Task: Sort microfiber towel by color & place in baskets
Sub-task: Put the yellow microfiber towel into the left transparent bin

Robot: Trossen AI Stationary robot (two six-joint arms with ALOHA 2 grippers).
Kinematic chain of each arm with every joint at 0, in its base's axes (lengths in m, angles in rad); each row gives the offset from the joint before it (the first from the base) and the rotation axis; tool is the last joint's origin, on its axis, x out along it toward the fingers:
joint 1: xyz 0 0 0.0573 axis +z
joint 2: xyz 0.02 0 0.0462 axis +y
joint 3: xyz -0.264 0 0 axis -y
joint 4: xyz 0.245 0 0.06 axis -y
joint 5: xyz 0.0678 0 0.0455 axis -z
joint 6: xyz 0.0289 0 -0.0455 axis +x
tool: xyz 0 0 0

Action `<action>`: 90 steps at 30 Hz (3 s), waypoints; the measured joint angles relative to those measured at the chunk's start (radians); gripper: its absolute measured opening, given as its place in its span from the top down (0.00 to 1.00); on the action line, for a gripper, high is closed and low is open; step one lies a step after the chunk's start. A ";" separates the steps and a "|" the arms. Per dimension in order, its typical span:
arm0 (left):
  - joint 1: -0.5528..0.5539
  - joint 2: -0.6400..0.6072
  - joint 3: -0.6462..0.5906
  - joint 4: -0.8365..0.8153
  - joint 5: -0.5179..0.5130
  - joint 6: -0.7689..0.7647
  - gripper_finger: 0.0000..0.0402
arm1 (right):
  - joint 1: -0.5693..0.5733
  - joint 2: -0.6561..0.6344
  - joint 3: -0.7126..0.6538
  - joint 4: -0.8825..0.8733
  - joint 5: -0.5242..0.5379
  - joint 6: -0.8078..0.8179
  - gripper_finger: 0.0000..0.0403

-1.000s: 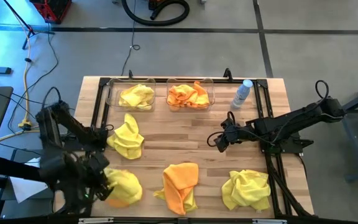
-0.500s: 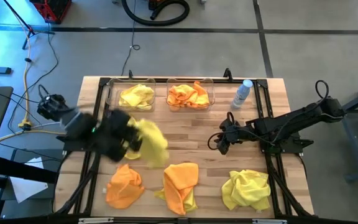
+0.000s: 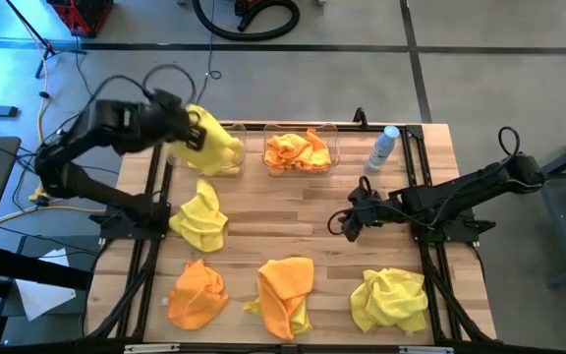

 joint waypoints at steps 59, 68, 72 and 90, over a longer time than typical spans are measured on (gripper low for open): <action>0.488 0.010 -0.636 0.477 0.401 0.587 1.00 | -0.001 0.000 0.000 0.000 0.151 0.247 0.63; 0.488 0.010 -0.635 0.488 0.401 0.587 1.00 | -0.001 0.000 0.000 0.000 0.150 0.247 0.63; 0.488 0.010 -0.635 0.488 0.401 0.583 1.00 | -0.001 0.000 0.000 0.000 0.150 0.247 0.63; 0.494 0.159 -0.635 0.534 0.453 0.499 0.84 | -0.001 0.000 0.000 -0.001 0.166 0.220 0.63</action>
